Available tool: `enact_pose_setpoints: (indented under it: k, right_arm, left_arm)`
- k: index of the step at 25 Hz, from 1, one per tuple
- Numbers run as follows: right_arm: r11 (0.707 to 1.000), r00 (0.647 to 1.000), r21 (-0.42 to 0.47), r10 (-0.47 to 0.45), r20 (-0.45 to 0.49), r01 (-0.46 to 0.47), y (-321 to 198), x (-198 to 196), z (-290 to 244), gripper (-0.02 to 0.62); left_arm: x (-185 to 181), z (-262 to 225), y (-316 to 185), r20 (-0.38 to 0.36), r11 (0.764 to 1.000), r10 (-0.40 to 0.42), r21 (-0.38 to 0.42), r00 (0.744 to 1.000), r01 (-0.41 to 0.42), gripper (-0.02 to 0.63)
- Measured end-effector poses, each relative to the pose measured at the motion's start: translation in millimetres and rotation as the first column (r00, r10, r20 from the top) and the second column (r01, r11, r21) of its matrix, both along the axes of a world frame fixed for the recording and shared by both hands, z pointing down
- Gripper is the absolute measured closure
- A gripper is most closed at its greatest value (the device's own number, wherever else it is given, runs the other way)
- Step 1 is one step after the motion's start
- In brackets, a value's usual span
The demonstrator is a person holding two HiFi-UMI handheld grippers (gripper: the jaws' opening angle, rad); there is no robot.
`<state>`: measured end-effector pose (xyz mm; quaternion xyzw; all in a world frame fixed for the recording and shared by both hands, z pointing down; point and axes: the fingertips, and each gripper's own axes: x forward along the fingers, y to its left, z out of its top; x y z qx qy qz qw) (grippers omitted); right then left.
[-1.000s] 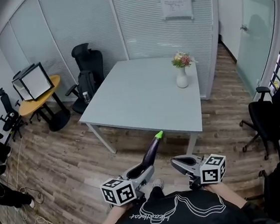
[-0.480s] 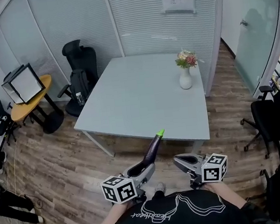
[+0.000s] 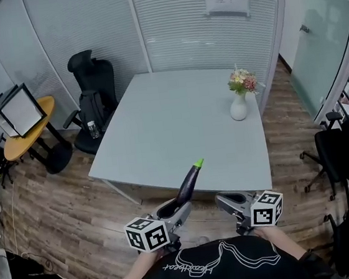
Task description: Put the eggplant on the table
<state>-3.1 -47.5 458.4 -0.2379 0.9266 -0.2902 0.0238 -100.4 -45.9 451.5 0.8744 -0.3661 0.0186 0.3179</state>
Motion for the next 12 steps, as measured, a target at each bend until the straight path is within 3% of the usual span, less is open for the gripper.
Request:
enact_pose_setpoints:
  k: [12]
  right_arm:
    - [1.0, 0.999, -0.001, 0.03, -0.033, -0.03, -77.4, -37.3, 3.5, 0.589]
  left_arm:
    - [-39.9, 2.3, -87.1, -0.019, 1.0, 0.028, 0.012, 0.999, -0.028, 0.417]
